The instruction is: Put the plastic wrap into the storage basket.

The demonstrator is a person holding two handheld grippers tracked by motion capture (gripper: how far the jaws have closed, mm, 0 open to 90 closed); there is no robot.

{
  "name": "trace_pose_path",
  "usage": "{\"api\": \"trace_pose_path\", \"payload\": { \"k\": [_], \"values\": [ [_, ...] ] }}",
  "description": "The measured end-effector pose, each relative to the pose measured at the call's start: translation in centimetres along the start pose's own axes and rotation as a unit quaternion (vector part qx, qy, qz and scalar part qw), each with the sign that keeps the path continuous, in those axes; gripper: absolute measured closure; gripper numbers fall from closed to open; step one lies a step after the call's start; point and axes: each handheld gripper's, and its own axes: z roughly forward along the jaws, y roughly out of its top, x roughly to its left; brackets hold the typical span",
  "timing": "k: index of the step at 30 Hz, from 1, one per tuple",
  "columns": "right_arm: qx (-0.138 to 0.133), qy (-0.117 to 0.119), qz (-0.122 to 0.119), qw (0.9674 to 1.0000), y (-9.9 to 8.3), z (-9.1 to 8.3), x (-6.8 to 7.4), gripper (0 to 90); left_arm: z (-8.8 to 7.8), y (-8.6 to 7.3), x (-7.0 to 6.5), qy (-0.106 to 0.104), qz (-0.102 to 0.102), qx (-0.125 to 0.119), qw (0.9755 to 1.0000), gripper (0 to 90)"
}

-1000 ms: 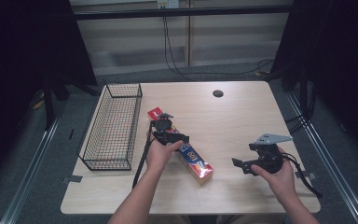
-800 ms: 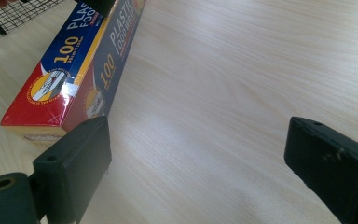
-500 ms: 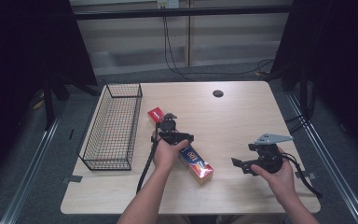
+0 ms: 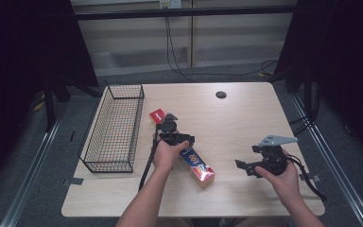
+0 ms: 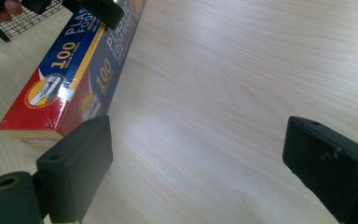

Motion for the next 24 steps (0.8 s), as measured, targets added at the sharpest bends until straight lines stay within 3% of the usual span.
{"api": "trace_pose_path", "payload": {
  "k": [11, 12, 15, 19, 24],
  "values": [
    [-0.002, 0.002, 0.000, 1.0000, 0.1, -0.1, -0.1, 8.3, -0.5, 0.2, 0.7, 0.002, -0.005, 0.033, 0.9994, 10.2],
    [-0.001, 0.003, 0.000, 1.0000, 0.1, 0.0, -0.1, 8.3, -0.7, 0.5, 0.7, 0.007, -0.003, 0.049, 0.9988, 11.1],
    [-0.001, 0.003, -0.001, 1.0000, 0.1, -0.1, 0.0, 8.3, -1.0, 0.7, 0.9, 0.019, 0.003, 0.063, 0.9979, 14.0],
    [-0.005, 0.002, 0.003, 1.0000, 0.1, -0.1, 0.0, 8.3, -1.3, 0.8, 0.8, 0.037, 0.004, 0.072, 0.9967, 18.6],
    [-0.006, 0.003, 0.003, 1.0000, 0.1, -0.2, 0.0, 8.3, -1.7, 0.7, 1.1, 0.046, 0.008, 0.071, 0.9964, 24.6]
  ]
}}
